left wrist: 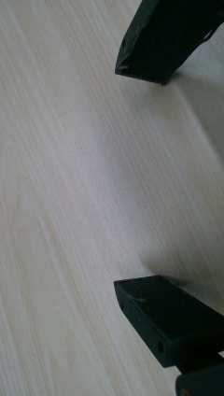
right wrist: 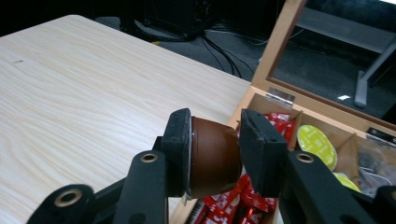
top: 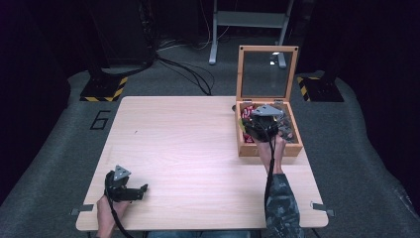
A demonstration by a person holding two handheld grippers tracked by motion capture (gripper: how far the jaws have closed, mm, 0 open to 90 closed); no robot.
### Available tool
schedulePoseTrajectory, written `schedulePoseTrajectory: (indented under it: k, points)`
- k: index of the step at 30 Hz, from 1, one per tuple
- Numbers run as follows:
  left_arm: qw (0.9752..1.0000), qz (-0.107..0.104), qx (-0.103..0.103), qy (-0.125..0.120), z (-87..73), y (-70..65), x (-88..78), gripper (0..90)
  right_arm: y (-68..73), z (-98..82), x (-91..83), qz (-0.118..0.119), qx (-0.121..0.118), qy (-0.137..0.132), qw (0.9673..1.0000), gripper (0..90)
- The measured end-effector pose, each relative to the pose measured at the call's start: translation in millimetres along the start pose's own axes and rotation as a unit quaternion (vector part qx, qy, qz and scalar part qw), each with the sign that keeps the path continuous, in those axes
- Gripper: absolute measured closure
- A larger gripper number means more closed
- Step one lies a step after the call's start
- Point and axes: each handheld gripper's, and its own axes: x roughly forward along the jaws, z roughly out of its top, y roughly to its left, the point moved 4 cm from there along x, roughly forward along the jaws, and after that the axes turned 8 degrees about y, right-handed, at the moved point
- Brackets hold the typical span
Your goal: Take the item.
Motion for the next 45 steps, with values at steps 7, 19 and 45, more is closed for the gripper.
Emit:
schedulePoseTrajectory:
  k: [7,19,45]
  points:
    - [1.0000,0.000,0.000,0.000,0.0,0.0,0.0,0.6,11.9,4.2,5.3,0.012,-0.006,-0.001,0.9999,63.7]
    - [1.0000,0.000,0.000,0.000,0.0,0.0,0.0,0.6,34.4,8.4,19.3,0.037,-0.017,-0.001,0.9992,63.6]
    - [1.0000,0.000,0.000,0.000,0.0,0.0,0.0,0.6,72.9,4.2,56.5,0.088,-0.014,0.015,0.9959,63.6]
